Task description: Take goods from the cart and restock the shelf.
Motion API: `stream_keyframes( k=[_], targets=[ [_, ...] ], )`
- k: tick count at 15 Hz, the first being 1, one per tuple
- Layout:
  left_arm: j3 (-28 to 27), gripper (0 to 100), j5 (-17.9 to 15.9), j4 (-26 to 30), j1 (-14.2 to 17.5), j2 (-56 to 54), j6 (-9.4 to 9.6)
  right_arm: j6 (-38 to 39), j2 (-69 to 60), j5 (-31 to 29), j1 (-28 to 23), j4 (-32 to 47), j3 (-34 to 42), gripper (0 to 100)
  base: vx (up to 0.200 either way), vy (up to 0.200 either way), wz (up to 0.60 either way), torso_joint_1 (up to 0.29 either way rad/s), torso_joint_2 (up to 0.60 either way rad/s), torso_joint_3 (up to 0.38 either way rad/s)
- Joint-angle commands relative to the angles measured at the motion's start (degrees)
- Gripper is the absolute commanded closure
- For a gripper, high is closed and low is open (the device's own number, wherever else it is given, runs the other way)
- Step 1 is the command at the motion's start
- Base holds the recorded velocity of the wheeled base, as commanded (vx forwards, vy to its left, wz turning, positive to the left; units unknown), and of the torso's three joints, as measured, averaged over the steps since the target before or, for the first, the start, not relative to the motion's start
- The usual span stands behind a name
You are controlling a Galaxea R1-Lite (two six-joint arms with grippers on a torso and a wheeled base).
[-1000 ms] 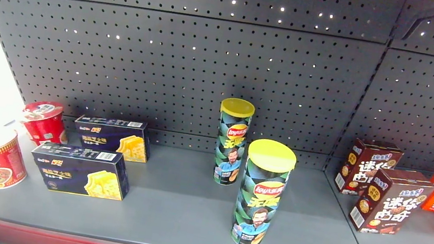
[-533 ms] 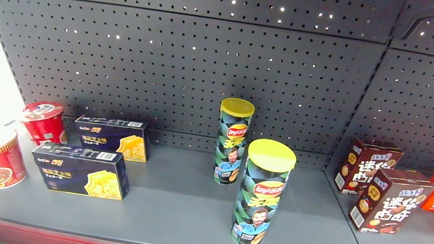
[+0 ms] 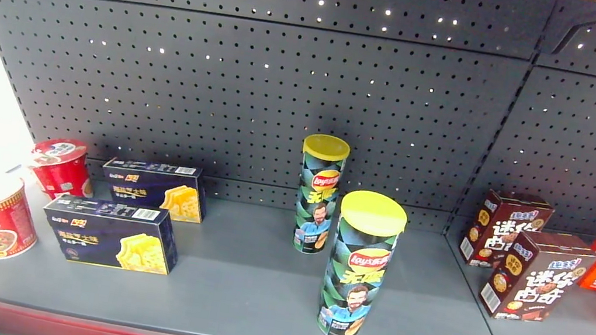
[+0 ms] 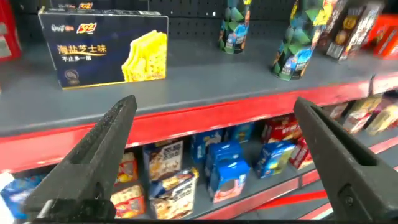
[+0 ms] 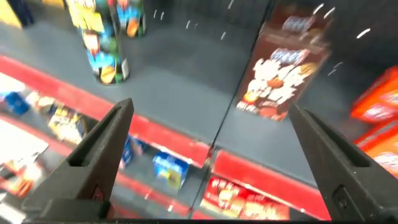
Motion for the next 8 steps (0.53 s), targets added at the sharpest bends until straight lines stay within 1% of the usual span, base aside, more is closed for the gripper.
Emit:
stream_keyframes(
  k=[1, 3, 4, 7, 8],
  targets=[
    [0.0, 0, 0.0, 0.1, 0.0, 0.0, -0.37, -0.1, 7.7, 0.0, 3.1, -3.3, 1.9, 0, 0.000, 0.000, 0.00, 0.000, 0.00, 0.000],
    [0.0, 0, 0.0, 0.1, 0.0, 0.0, -0.81, -0.1, 14.2, -0.9, 5.5, -13.8, 4.6, 0, 0.000, 0.000, 0.00, 0.000, 0.00, 0.000],
    [0.0, 0, 0.0, 0.0, -0.1, 0.0, -1.16, 0.1, 17.1, -2.8, 7.3, -18.3, 5.3, 0, 0.000, 0.000, 0.00, 0.000, 0.00, 0.000],
    [0.0, 0, 0.0, 0.0, -0.1, 0.0, -1.95, 2.8, 23.9, -9.8, 15.2, -26.9, 7.0, 0, 0.000, 0.000, 0.00, 0.000, 0.00, 0.000],
    [0.0, 0, -0.1, -0.1, -0.1, 0.0, -3.00, 3.6, 25.2, -10.7, 16.3, -28.5, 7.4, 0, 0.000, 0.000, 0.00, 0.000, 0.00, 0.000]
  ],
)
